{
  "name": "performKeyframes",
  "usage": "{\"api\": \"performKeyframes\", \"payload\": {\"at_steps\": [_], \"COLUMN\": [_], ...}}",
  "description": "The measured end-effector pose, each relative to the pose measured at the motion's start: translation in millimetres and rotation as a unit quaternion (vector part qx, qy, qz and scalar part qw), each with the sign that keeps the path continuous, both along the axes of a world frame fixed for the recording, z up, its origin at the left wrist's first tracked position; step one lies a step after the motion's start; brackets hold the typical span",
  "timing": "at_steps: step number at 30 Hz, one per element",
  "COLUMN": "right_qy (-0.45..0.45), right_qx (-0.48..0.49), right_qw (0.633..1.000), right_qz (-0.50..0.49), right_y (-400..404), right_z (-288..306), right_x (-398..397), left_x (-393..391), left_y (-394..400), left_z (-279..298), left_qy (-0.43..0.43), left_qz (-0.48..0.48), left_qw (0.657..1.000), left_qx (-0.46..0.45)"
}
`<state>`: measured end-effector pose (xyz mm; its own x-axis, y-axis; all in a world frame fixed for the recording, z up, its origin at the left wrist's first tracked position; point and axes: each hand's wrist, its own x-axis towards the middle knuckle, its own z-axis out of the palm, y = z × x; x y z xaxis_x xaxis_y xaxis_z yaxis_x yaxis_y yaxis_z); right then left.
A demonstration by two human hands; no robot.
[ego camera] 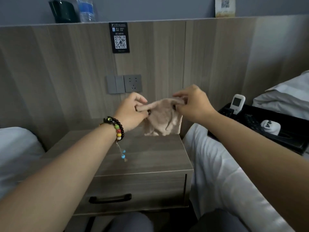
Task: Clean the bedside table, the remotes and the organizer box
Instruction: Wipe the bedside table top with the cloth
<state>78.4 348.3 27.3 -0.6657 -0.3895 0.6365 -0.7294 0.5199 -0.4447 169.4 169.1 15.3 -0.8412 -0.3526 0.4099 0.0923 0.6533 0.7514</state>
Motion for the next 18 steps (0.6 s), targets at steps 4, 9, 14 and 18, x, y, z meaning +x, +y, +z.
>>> {"api": "performKeyframes", "payload": {"at_steps": [4,9,14,18], "right_qy": [0.007,-0.002,-0.027,-0.069], "right_qx": [0.018,0.066,0.056,0.022], "right_qw": [1.0,0.992,0.982,0.983], "right_qz": [0.01,0.107,0.18,0.171], "right_y": [13,50,74,71], "right_z": [-30,-125,-142,-125], "right_x": [8,43,76,69], "left_x": [11,54,88,80], "left_y": [4,10,22,22], "left_z": [-16,-93,-120,-106], "left_qy": [-0.031,-0.05,-0.011,-0.022], "left_qz": [-0.021,-0.14,-0.148,-0.12], "left_qw": [0.984,0.95,0.945,0.949], "left_qx": [-0.173,-0.273,-0.292,-0.289]}}
